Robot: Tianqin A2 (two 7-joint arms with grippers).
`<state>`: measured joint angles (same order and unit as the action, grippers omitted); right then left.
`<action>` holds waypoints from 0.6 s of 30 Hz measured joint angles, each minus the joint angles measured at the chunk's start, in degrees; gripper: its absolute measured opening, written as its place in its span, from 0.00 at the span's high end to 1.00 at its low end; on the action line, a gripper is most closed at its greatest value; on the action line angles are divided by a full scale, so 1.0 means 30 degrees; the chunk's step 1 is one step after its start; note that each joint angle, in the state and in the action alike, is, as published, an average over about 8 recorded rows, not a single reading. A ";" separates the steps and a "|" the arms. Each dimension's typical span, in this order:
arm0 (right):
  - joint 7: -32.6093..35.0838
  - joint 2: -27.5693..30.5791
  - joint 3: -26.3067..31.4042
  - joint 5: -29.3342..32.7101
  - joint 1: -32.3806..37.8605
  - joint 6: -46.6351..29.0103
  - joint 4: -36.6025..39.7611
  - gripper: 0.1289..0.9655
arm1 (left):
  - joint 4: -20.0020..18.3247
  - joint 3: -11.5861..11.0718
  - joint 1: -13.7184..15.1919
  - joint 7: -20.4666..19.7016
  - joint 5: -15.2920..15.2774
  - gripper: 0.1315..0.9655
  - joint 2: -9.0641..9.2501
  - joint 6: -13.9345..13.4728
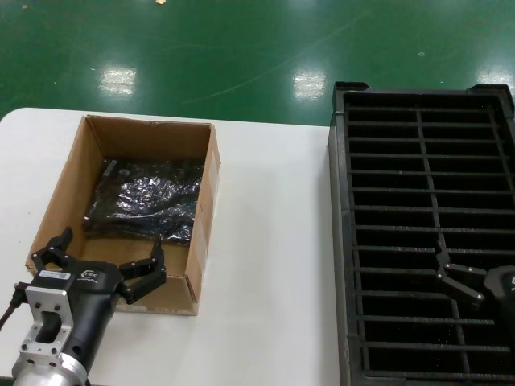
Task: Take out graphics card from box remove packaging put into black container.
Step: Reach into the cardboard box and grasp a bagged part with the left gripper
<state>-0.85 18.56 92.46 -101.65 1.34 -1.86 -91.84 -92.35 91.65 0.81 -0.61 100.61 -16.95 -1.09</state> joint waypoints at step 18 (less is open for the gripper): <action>0.0000 0.0000 0.0000 0.0000 0.0000 0.0000 0.0000 0.00 | -0.0034 0.0013 0.0656 0.0829 -0.0625 0.00 -0.0855 -0.0627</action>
<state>-0.85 18.56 92.46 -101.65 1.34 -1.86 -91.84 -92.45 91.69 2.78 1.88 98.74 -19.51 -2.97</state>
